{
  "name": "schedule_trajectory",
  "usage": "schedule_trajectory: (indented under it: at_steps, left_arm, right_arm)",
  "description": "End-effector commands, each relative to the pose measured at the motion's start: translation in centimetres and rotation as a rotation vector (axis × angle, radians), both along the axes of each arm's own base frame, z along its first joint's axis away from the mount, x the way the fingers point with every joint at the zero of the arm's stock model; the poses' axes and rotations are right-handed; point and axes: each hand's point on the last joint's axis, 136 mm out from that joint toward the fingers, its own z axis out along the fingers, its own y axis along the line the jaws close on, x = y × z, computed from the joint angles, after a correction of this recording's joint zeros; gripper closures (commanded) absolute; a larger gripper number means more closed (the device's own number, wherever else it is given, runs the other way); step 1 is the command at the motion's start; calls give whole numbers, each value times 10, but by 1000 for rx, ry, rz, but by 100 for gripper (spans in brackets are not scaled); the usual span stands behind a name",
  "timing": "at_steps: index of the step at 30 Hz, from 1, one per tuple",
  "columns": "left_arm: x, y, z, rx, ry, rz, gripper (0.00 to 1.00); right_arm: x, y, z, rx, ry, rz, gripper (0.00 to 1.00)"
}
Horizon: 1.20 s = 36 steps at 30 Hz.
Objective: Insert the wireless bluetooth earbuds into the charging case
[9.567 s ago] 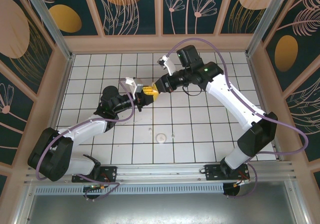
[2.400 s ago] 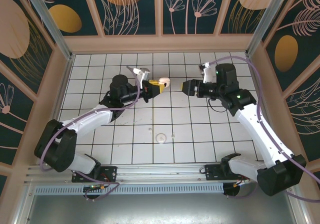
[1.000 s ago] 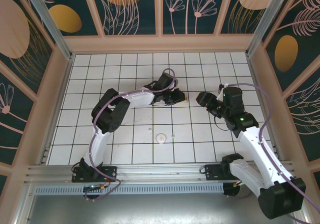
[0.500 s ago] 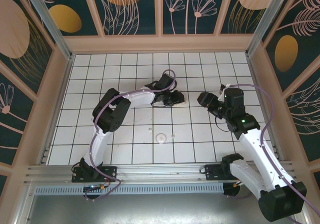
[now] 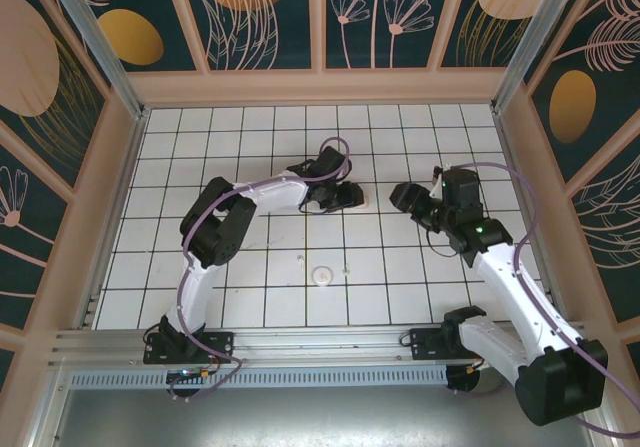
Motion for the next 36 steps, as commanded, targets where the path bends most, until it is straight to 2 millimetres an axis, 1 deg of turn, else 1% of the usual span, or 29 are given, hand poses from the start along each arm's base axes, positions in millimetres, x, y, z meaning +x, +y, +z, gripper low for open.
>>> schedule_trajectory:
  at_steps: [1, 4, 7, 11, 14, 16, 19, 21, 22, 24, 26, 28, 30, 33, 34, 35, 36]
  left_arm:
    - [5, 7, 35, 37, -72, -7, 50]
    - [5, 13, 42, 58, -89, -3, 49]
    - [3, 18, 55, 74, -104, -4, 49]
    - [-9, 31, 70, 85, -101, 11, 49]
    - [-22, 49, 80, 102, -103, 40, 49]
    - [-33, 64, 84, 123, -106, 54, 49]
    - [-49, 86, 87, 179, -110, 53, 48]
    - [-58, 99, 83, 218, -94, 56, 48]
    - [-65, 102, 90, 207, -99, 55, 48]
    - [-80, 104, 93, 208, -95, 37, 50]
    - [-99, 101, 92, 236, -78, -13, 50]
    - [-120, 97, 84, 286, -26, -74, 50]
    - [-140, 89, 77, 313, 17, -124, 49]
    - [-160, 74, 71, 350, 26, -182, 49]
    - [-167, 71, 73, 355, 22, -203, 49]
    - [-172, 69, 61, 389, 45, -223, 49]
    - [-177, 69, 57, 408, 58, -238, 49]
  right_arm:
    - [7, 2, 14, -32, -41, 38, 36]
    - [10, 2, 9, -59, -19, 54, 36]
    - [12, 5, 6, -63, -2, 73, 36]
    - [11, 10, 1, -59, 31, 113, 36]
    - [5, 13, -6, -68, 74, 145, 36]
    - [-1, 14, -11, -73, 109, 169, 36]
    - [-9, 14, -16, -80, 139, 186, 36]
    - [-12, 14, -19, -84, 145, 191, 36]
    - [-12, 14, -20, -83, 146, 196, 36]
    - [-12, 17, -22, -73, 144, 208, 36]
    - [-11, 21, -24, -57, 143, 225, 36]
    - [-12, 25, -27, -48, 145, 239, 36]
    - [-13, 26, -29, -49, 148, 239, 36]
    - [-18, 26, -28, -50, 144, 230, 36]
    - [-20, 26, -27, -45, 141, 225, 36]
    - [-22, 25, -27, -40, 138, 221, 36]
    - [-25, 24, -26, -37, 133, 218, 36]
